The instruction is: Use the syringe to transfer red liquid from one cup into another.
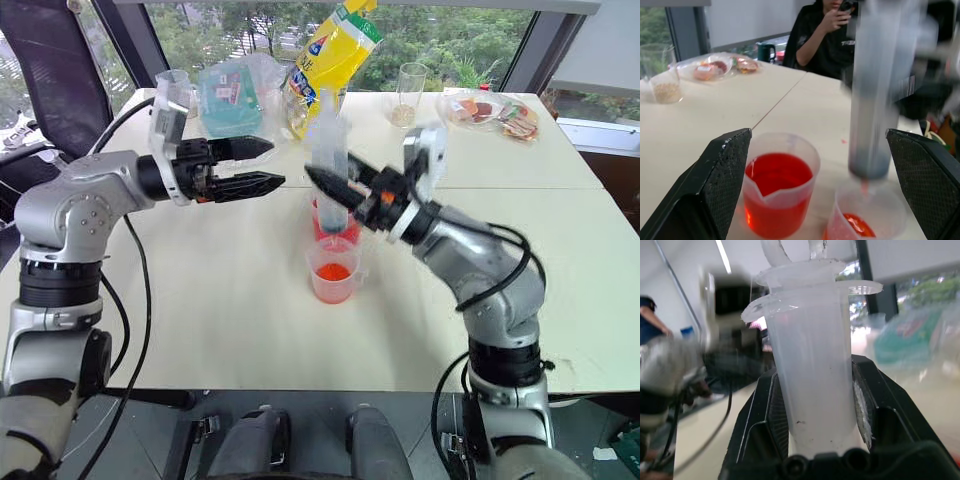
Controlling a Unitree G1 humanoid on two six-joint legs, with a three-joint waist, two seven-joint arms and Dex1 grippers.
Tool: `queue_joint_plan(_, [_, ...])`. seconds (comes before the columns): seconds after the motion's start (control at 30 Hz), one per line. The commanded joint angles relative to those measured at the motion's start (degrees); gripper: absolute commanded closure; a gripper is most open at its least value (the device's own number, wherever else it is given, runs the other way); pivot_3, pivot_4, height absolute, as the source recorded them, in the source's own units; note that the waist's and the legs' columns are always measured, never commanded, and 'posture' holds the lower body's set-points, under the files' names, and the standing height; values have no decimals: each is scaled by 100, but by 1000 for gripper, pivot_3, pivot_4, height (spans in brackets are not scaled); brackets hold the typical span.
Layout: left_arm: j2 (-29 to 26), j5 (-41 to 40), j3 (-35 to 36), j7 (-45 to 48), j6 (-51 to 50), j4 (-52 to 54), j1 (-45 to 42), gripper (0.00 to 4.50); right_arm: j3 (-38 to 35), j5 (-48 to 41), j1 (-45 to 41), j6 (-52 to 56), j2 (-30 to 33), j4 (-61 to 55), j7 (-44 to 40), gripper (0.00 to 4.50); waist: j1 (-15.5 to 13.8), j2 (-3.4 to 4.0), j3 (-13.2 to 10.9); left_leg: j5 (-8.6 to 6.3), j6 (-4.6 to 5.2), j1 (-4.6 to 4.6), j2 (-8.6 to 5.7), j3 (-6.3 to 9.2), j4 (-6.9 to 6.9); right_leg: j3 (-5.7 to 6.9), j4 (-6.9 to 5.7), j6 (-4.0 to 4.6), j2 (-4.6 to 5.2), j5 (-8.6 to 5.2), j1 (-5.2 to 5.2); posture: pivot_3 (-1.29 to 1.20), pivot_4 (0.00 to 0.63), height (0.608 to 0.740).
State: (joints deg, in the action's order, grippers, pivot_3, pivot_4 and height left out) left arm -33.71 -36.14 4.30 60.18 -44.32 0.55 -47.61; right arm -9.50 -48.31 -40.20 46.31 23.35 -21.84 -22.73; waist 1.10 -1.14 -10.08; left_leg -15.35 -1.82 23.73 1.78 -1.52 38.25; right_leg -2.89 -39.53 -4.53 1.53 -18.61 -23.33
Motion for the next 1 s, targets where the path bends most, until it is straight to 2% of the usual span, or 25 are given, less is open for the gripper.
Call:
queue_joint_plan(0.03, [-40,-107,125,-92,110,399,162,83,-676,-423,-934,1326,522,897,893,3111,-22,-1,1,0,0,0,1,1,0,1,0,0,1,0,0,0,150,740])
queue_joint_plan(0.13, [9,-94,43,-211,165,566,357,83,-614,-113,-1718,2672,1234,2165,1240,3111,-49,-3,2,-1,1,0,-2,2,-2,3,6,1,6,0,4,0,150,740])
queue_joint_plan(0.3, [60,-222,40,-331,120,807,542,83,166,821,-2077,3572,1846,3635,1226,3111,-5,-2,1,-8,13,13,-1,-5,-12,-3,30,2,3,-1,-5,0,150,740])
queue_joint_plan(0.4, [80,-307,70,-414,65,938,630,83,584,1208,-2100,3620,1973,4147,938,3111,16,0,1,-8,14,32,0,-10,-12,-7,28,2,0,-1,-26,0,150,740])
queue_joint_plan(0.53, [49,-356,81,-546,57,1086,761,83,1096,1804,-2002,3159,1928,4965,502,3111,8,1,1,-8,13,42,2,-9,-10,-8,22,1,-4,-1,-37,0,150,740])
queue_joint_plan(0.77, [-10,-495,102,-724,-51,1375,948,83,1395,2483,-1966,2647,1795,5803,-17,3111,-6,1,1,-8,13,45,-1,-9,-4,-7,23,0,-2,0,-35,0,150,740])
queue_joint_plan(0.83, [-22,-537,96,-752,-92,1457,1008,0,1423,2623,-1958,2575,1761,5884,-132,2120,-6,0,1,-8,13,45,0,-8,-4,-6,24,0,-3,0,-34,0,150,740])
queue_joint_plan(0.87, [-32,-558,99,-765,-105,1485,1034,0,1403,2659,-1959,2581,1749,5900,-194,1768,-5,1,1,-8,13,45,0,-8,-3,-5,23,0,-3,0,-34,0,150,740])
queue_joint_plan(0.9, [-49,-576,106,-777,-116,1503,1055,0,1380,2694,-1966,2581,1748,5896,-252,1194,-5,1,1,-7,13,44,0,-8,-3,-5,23,0,-3,0,-34,0,150,740])
queue_joint_plan(0.97, [-77,-614,122,-797,-137,1523,1079,0,1363,2757,-1976,2586,1775,5823,-387,338,-6,1,1,-7,12,44,-1,-8,-3,-5,22,0,-3,0,-34,0,150,740])
queue_joint_plan(1.0, [-87,-637,135,-820,-156,1534,1089,0,1350,2775,-1969,2597,1809,5710,-453,87,-6,1,1,-7,12,44,0,-7,-3,-5,22,0,-4,0,-33,0,150,740])
